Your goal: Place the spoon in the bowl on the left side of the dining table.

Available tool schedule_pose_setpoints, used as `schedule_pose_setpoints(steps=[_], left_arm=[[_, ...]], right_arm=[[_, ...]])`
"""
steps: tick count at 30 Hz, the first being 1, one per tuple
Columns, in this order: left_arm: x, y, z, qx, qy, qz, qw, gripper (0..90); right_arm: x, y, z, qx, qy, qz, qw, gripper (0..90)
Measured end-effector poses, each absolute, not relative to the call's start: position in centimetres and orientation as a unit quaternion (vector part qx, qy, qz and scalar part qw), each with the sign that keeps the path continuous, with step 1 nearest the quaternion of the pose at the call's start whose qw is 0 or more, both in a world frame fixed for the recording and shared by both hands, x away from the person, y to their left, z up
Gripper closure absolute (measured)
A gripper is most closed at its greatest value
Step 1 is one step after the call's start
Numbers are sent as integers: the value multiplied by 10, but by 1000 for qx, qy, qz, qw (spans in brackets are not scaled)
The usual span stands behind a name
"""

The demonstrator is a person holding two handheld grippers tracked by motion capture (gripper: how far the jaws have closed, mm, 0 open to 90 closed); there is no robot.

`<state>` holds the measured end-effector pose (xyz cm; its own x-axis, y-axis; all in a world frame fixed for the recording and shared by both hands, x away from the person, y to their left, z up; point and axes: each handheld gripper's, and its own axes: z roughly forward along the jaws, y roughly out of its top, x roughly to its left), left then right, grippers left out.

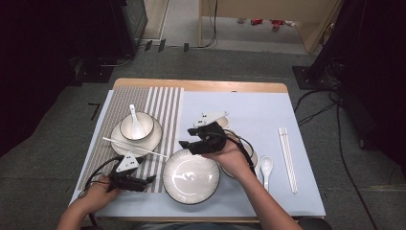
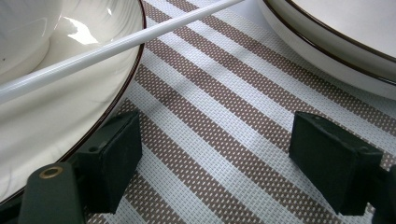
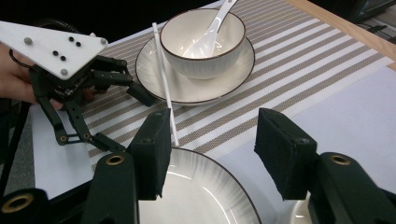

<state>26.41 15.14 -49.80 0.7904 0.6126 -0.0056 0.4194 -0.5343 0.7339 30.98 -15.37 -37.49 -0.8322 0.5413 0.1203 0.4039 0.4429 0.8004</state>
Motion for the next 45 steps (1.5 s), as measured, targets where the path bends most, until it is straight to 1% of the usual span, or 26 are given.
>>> schedule_pose_setpoints(steps=[28, 45], left_arm=[[264, 151, -498, 867, 298, 127, 380, 175], [264, 151, -498, 866, 298, 127, 380, 175]], right_arm=[[304, -197, -371, 273, 843, 457, 80, 464], [299, -218, -371, 279, 845, 445, 98, 469]])
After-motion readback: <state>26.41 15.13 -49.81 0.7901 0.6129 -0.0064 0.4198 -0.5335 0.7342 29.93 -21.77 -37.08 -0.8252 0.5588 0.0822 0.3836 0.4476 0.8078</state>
